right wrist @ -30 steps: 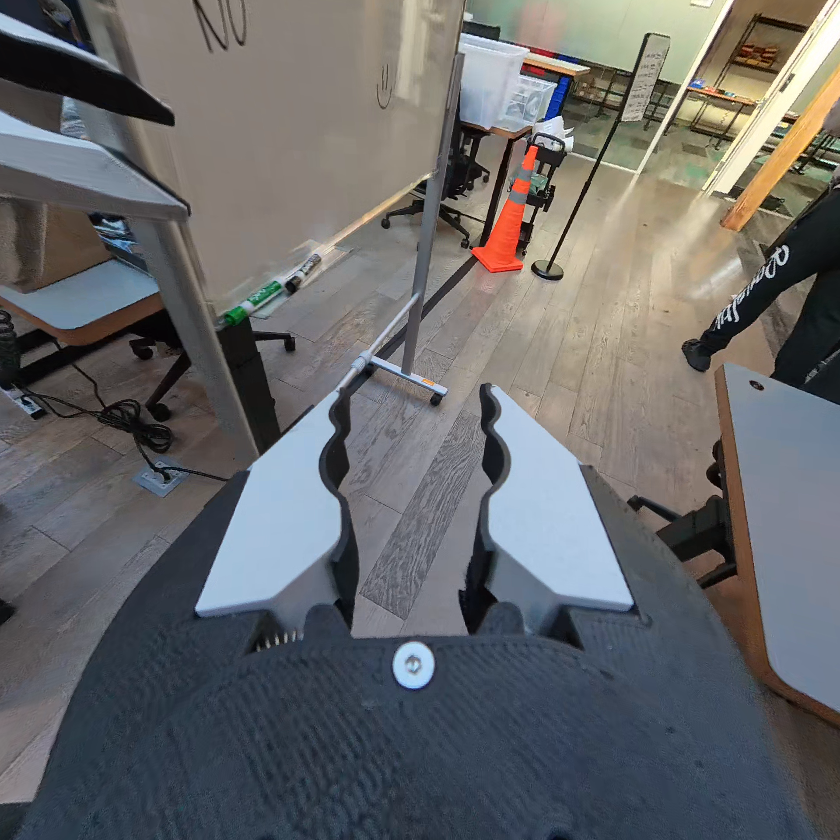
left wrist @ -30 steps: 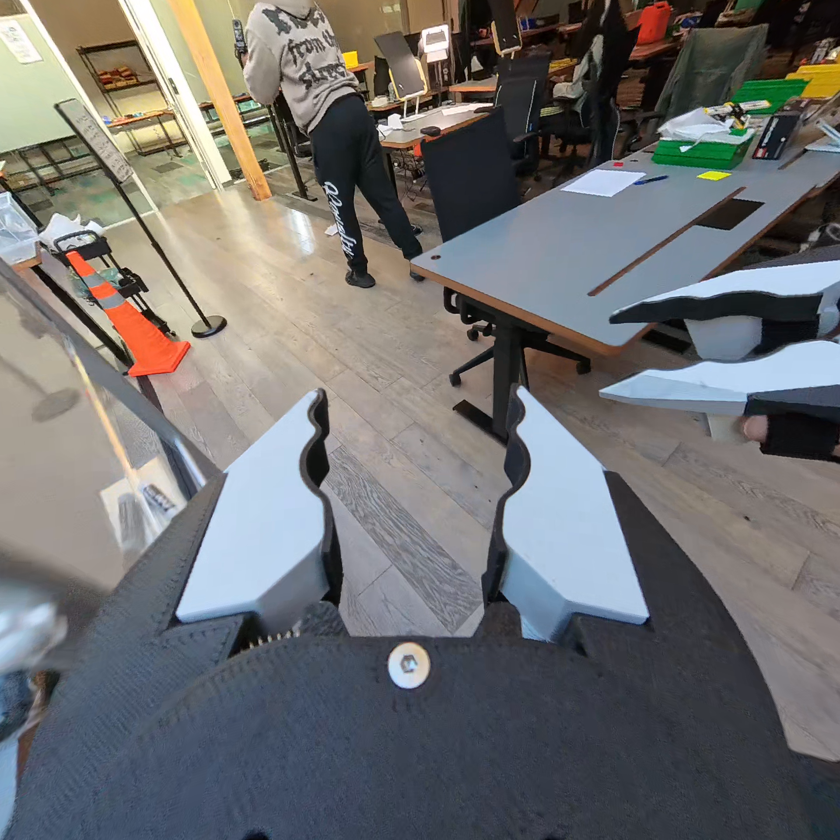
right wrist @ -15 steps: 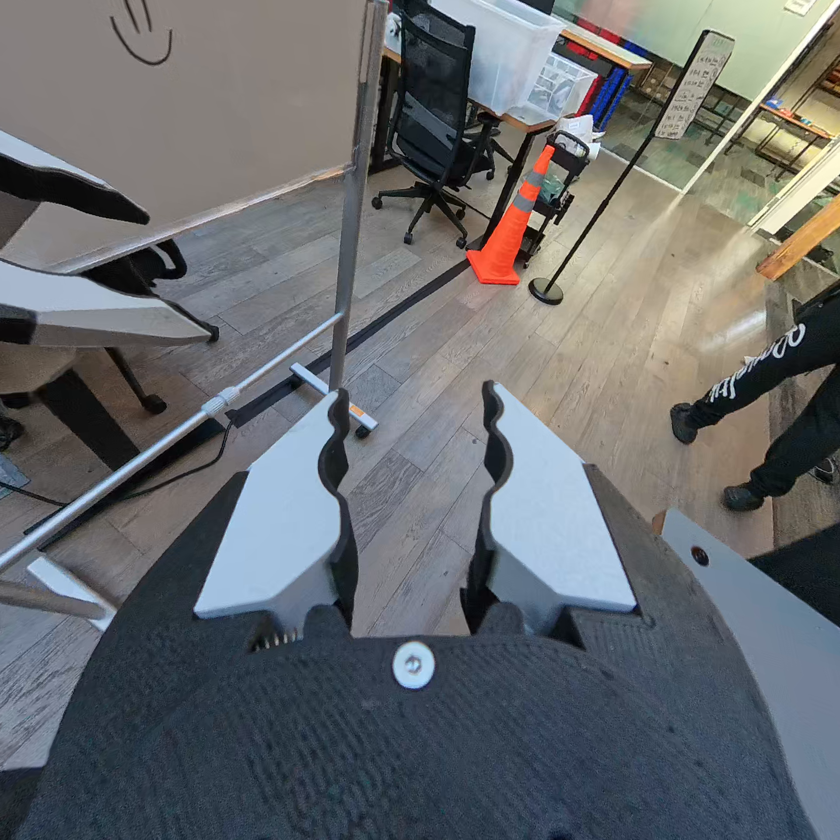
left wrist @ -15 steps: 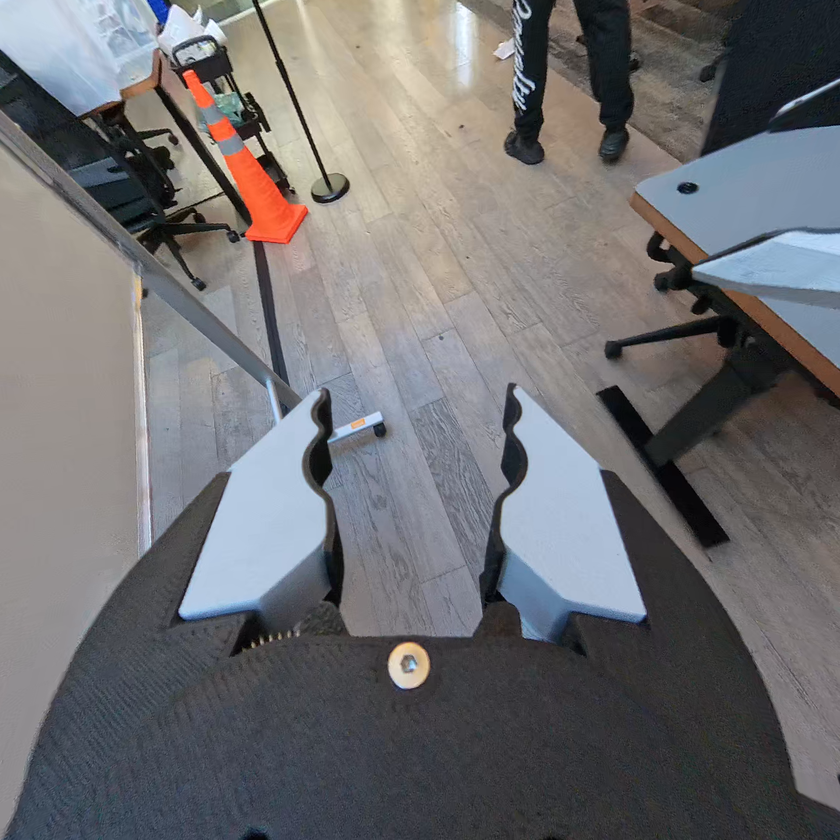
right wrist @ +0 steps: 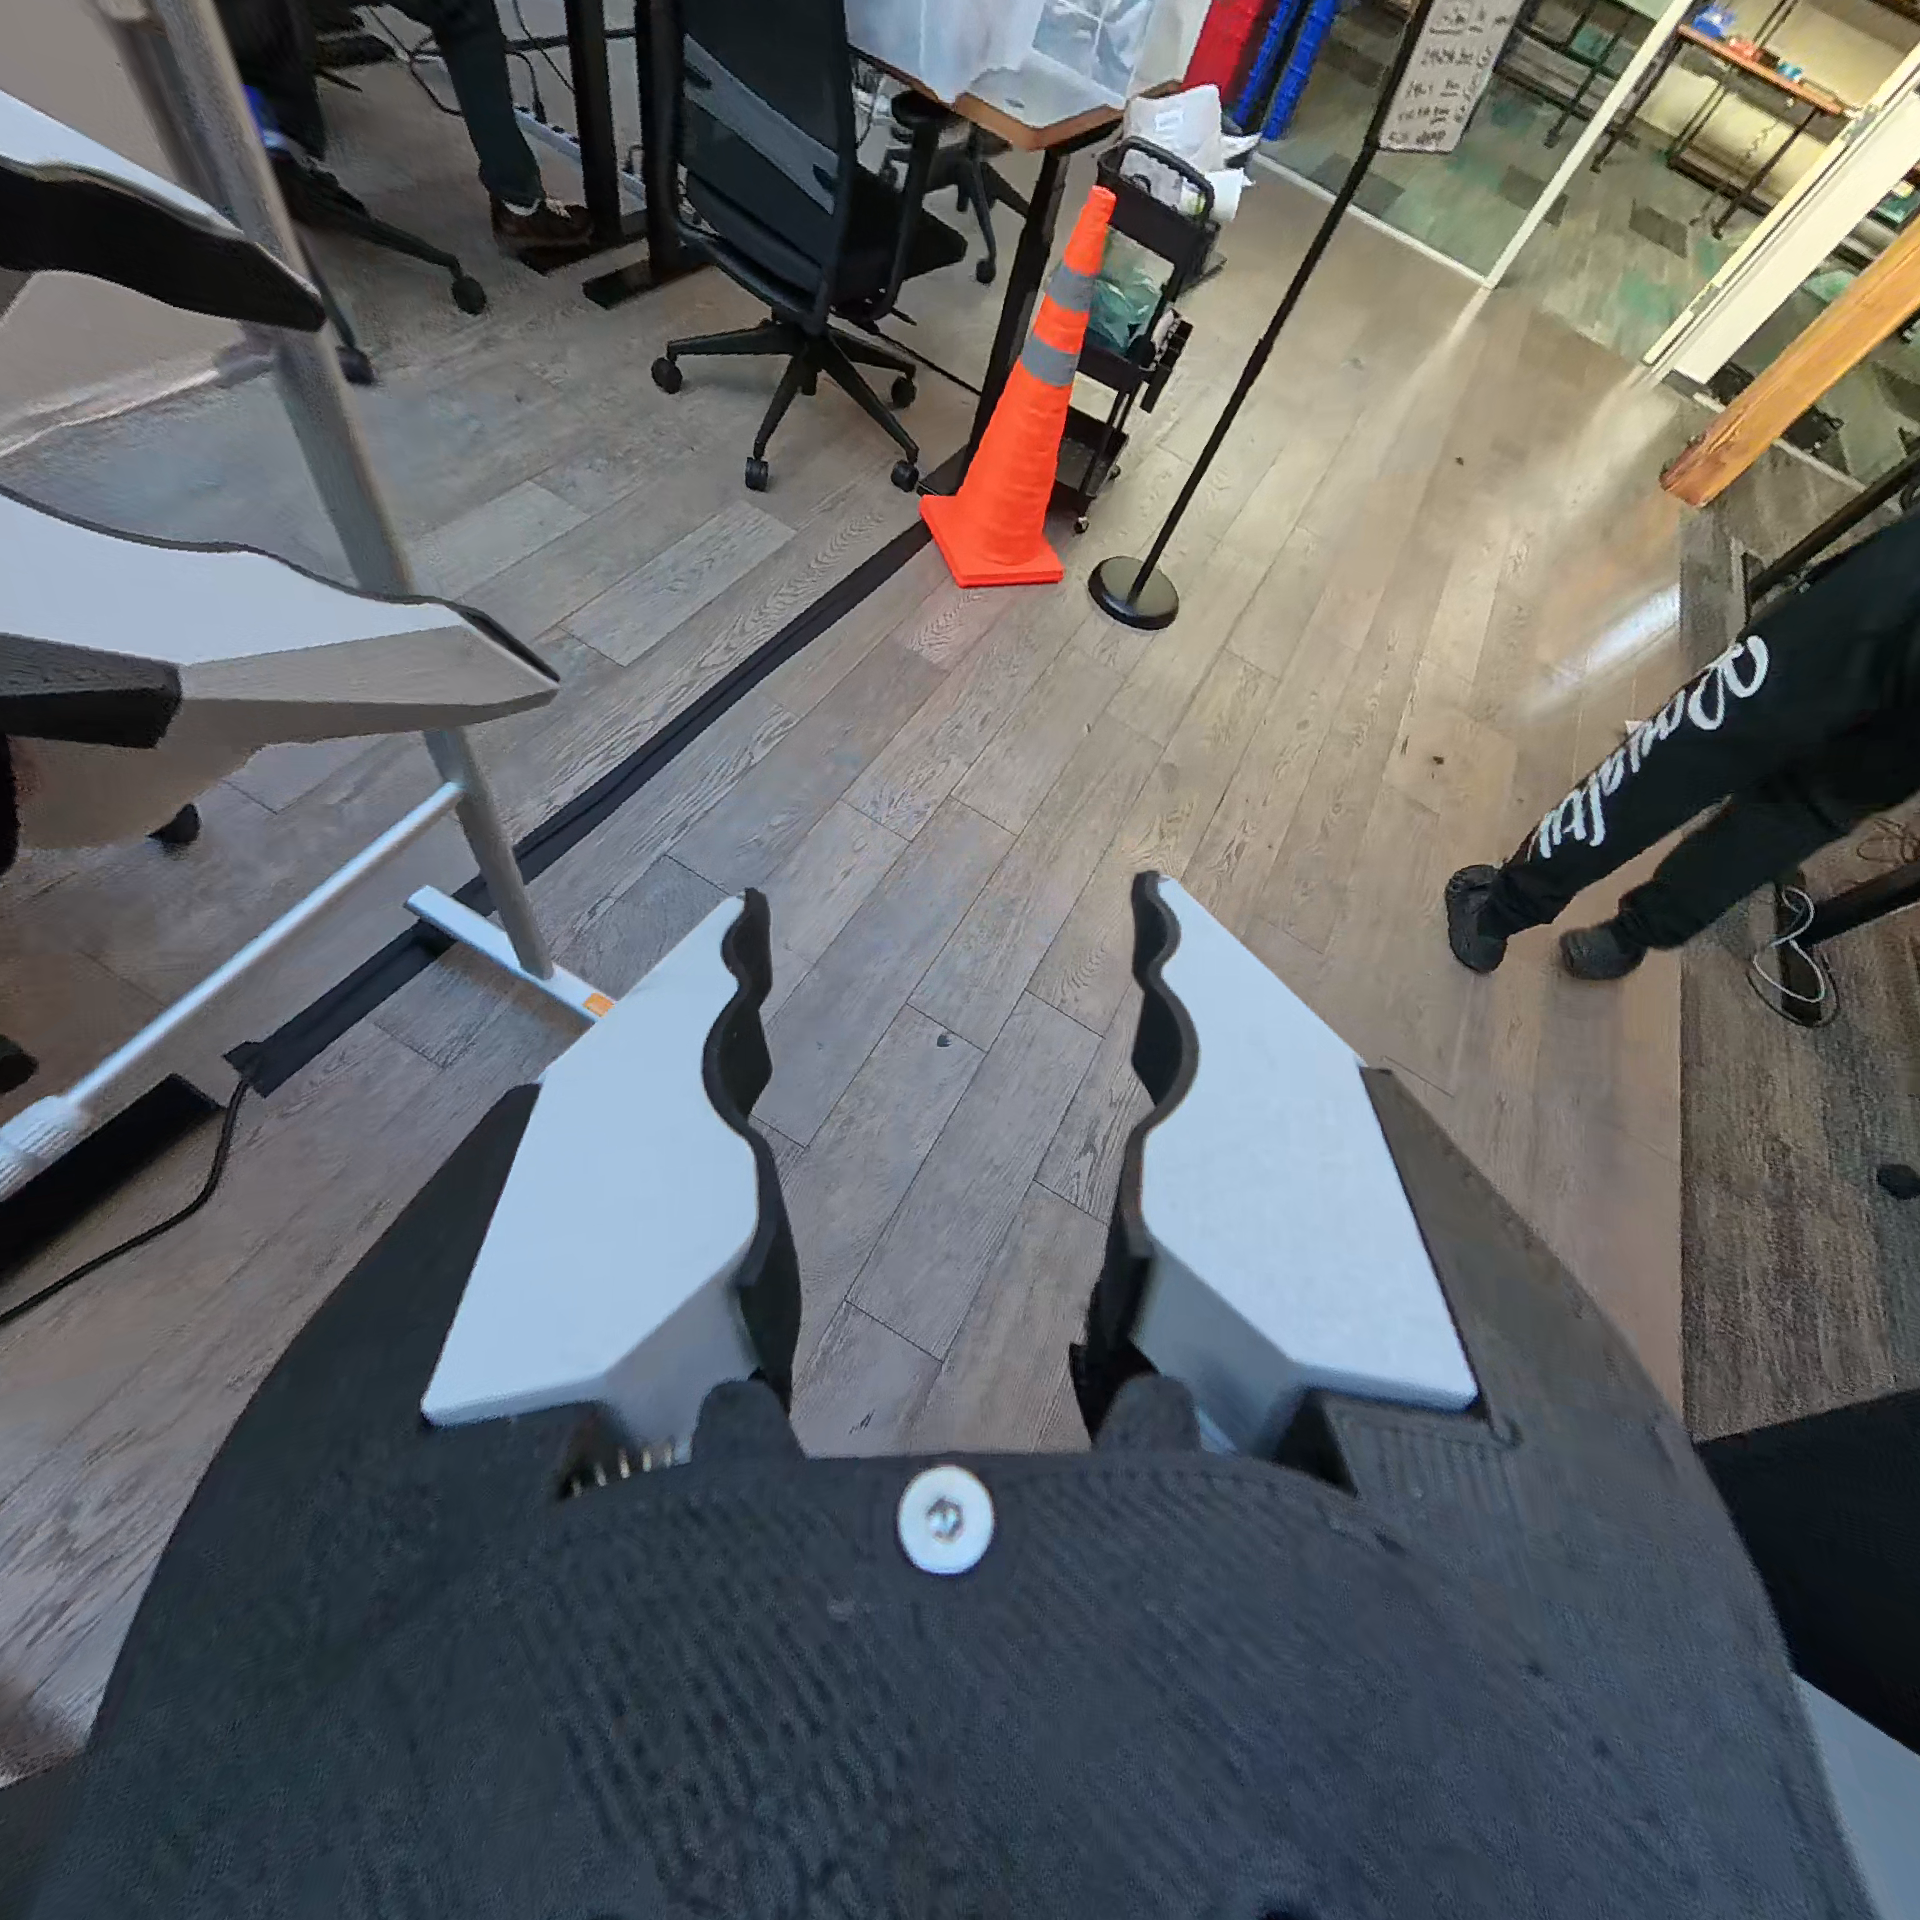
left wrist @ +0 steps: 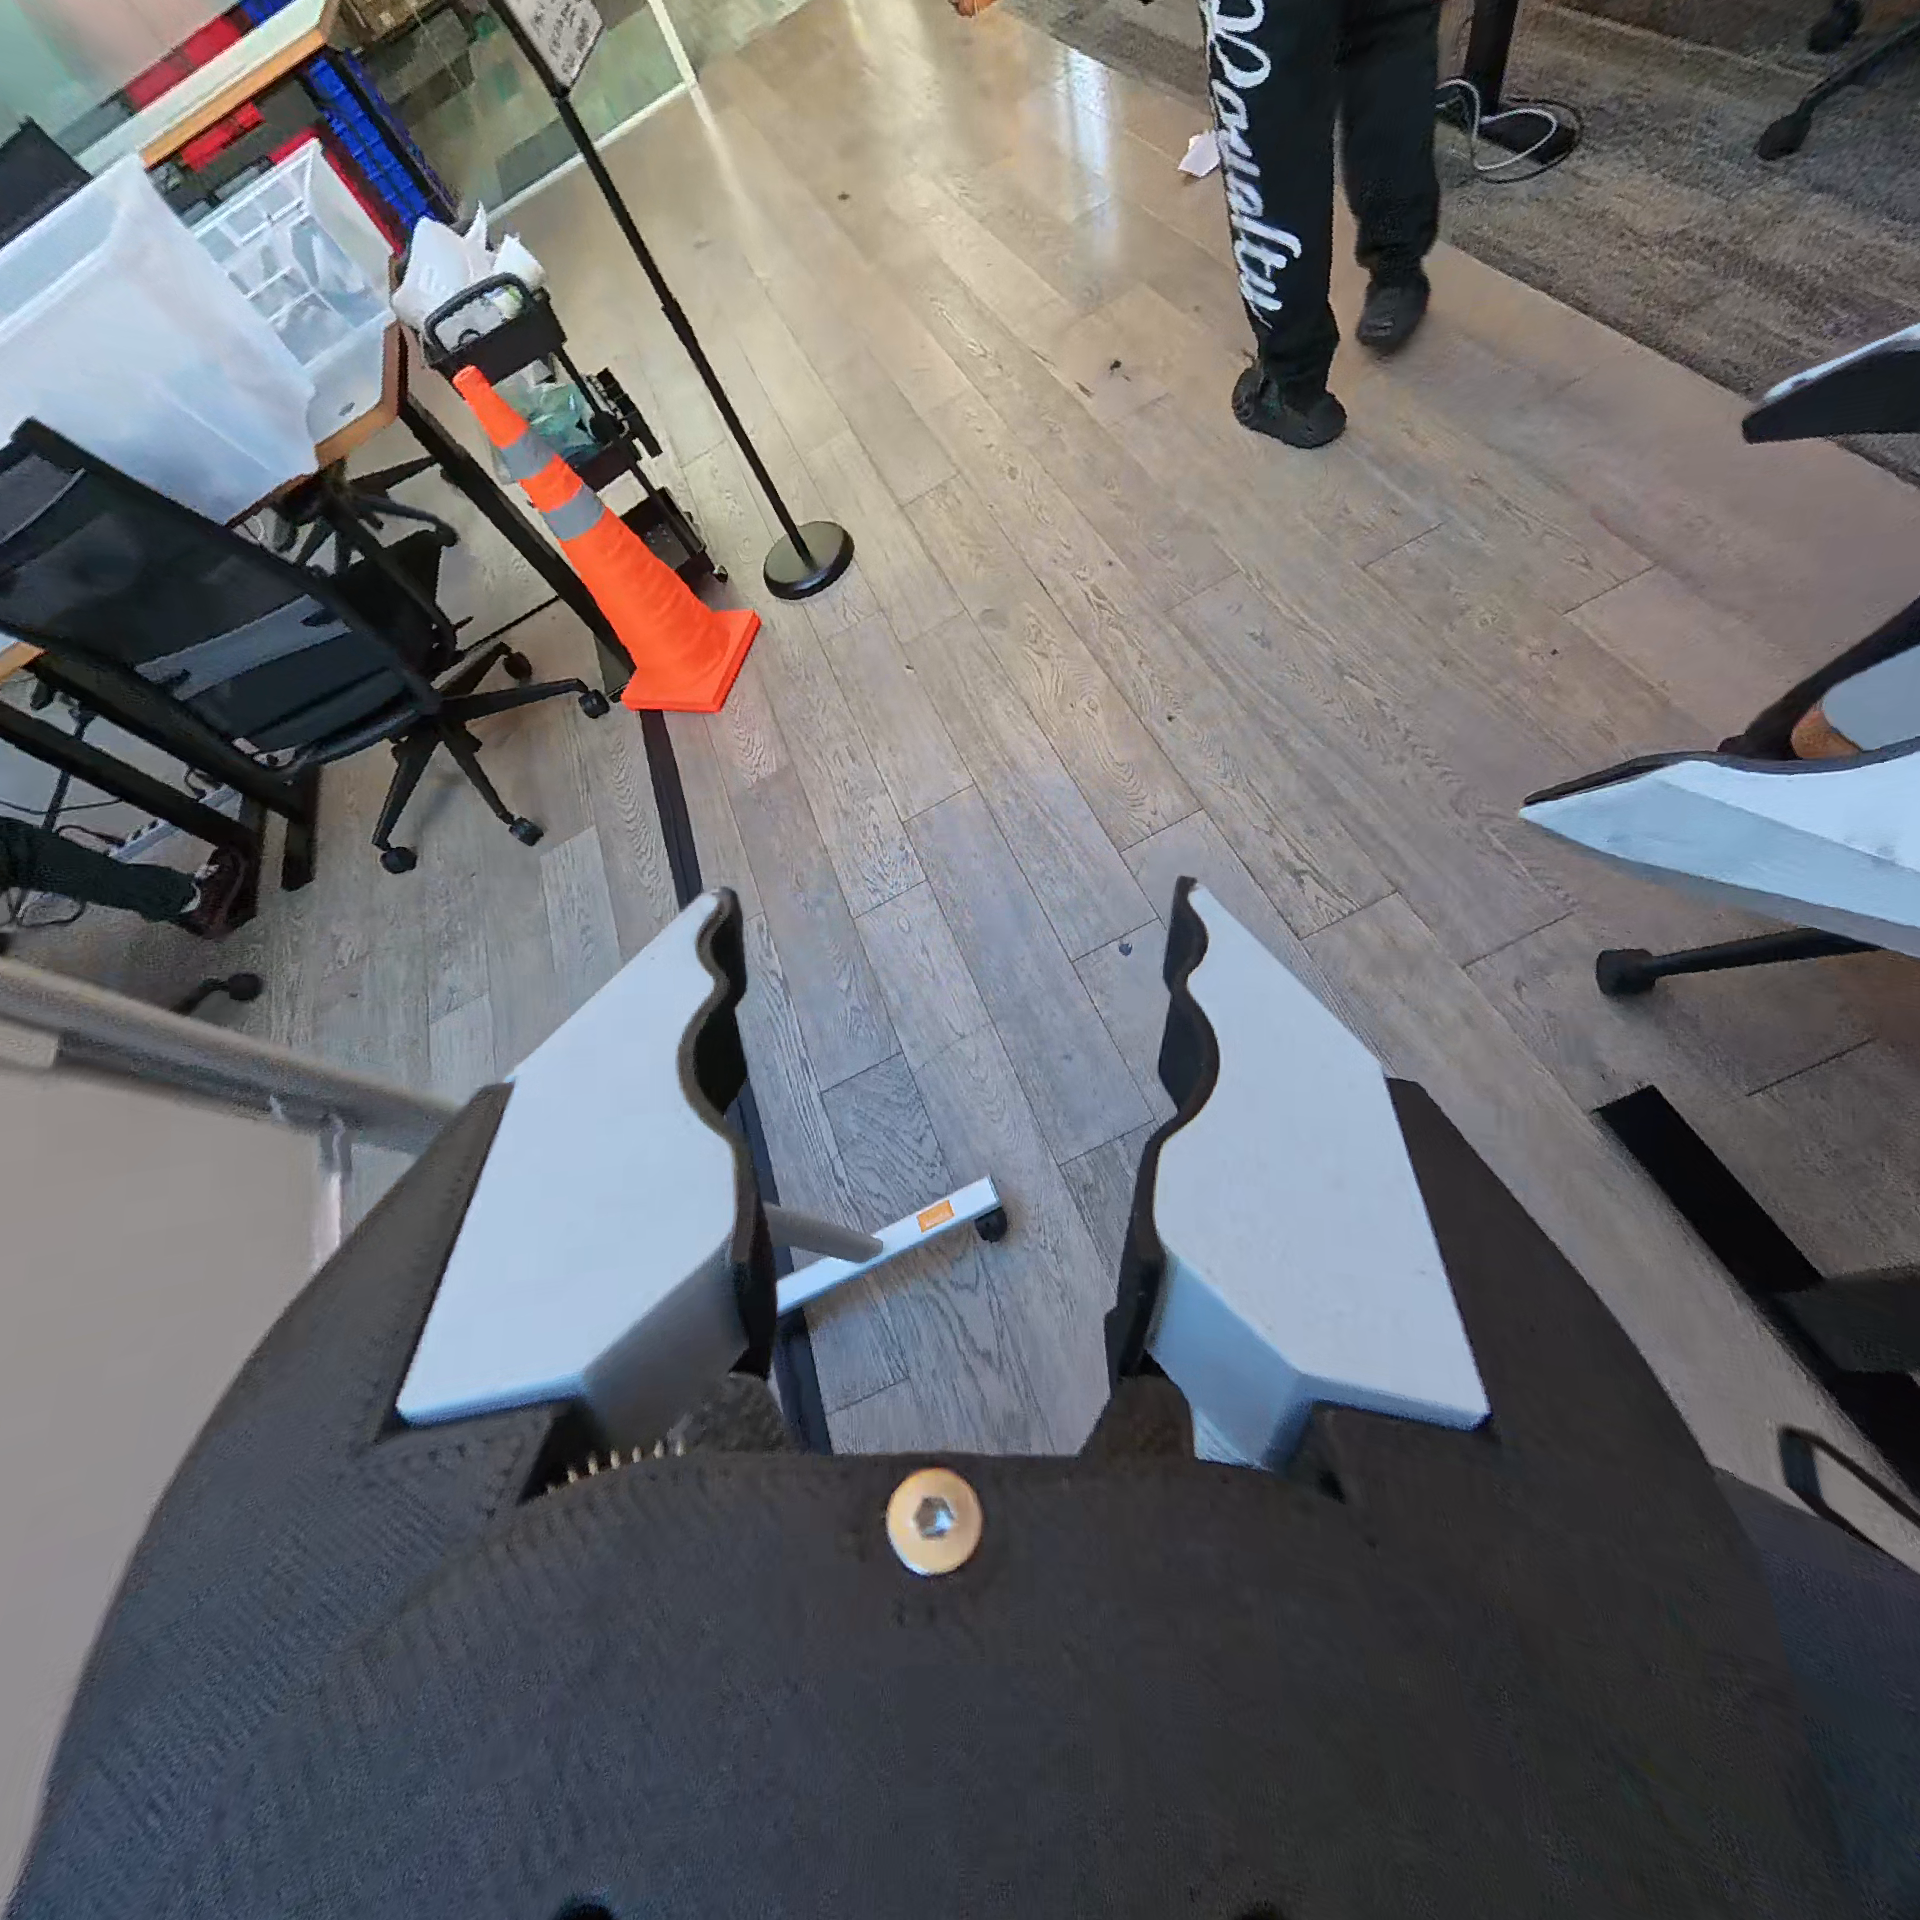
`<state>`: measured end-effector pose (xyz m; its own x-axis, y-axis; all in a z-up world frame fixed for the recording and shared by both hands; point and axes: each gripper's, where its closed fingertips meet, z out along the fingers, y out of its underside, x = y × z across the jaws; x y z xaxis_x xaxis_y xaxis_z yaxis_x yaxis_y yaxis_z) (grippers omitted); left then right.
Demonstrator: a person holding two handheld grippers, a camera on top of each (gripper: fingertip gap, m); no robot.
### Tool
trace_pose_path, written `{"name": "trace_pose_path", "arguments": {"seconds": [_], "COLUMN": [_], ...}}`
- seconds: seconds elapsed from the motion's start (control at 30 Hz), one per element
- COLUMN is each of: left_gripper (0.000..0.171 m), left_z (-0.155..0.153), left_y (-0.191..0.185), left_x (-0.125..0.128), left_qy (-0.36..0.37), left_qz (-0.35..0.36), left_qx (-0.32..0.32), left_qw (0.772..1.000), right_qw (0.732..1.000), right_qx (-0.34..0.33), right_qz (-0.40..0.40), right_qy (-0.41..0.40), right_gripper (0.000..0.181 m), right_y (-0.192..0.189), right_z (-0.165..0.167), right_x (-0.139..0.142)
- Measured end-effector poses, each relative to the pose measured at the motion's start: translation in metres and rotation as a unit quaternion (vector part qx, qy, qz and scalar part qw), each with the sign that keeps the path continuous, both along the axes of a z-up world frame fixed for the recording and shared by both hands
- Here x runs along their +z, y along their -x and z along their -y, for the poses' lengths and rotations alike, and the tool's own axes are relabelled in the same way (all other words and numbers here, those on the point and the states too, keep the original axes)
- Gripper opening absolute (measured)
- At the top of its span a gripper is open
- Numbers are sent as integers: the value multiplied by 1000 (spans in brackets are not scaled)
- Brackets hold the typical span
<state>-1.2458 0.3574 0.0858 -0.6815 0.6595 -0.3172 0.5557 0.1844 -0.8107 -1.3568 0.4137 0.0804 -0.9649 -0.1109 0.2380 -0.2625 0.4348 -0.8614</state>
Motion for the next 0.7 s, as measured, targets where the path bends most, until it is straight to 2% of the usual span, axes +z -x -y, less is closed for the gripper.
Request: {"name": "trace_pose_path", "arguments": {"seconds": [0.07, 0.17, 0.23, 0.33, 0.43, 0.53, 0.63, 0.7], "left_gripper": [81, 81, 81, 82, 87, 87, 91, 94], "left_z": [24, 48, 57, 59, 43, 9, -43, -87], "left_y": [36, 100, 150, 223, 296, 369, 435, 467], "left_x": [-6, -15, -24, -43, -69, -88, -116, -138], "left_qy": [-7, -21, -31, -35, -68, -79, -89, -105], "left_qz": [0, -15, -18, 4, 48, 65, 87, 105], "left_qx": [-18, -57, -100, -175, -262, -372, -491, -566], "left_qw": [1000, 998, 994, 984, 961, 923, 862, 811], "right_qw": [1000, 998, 994, 978, 951, 910, 839, 786], "right_qx": [-19, -62, -107, -198, -293, -402, -531, -600], "right_qz": [6, 13, 20, 43, 74, 69, 62, 75], "right_qy": [-8, -24, -31, -42, -64, -71, -101, -128], "right_gripper": [70, 74, 79, 84, 86, 90, 95, 97], "right_y": [39, 109, 163, 244, 312, 376, 422, 431], "right_z": [24, 40, 43, 28, -5, -56, -130, -185], "right_x": [-11, -33, -47, -70, -98, -123, -154, -179]}}
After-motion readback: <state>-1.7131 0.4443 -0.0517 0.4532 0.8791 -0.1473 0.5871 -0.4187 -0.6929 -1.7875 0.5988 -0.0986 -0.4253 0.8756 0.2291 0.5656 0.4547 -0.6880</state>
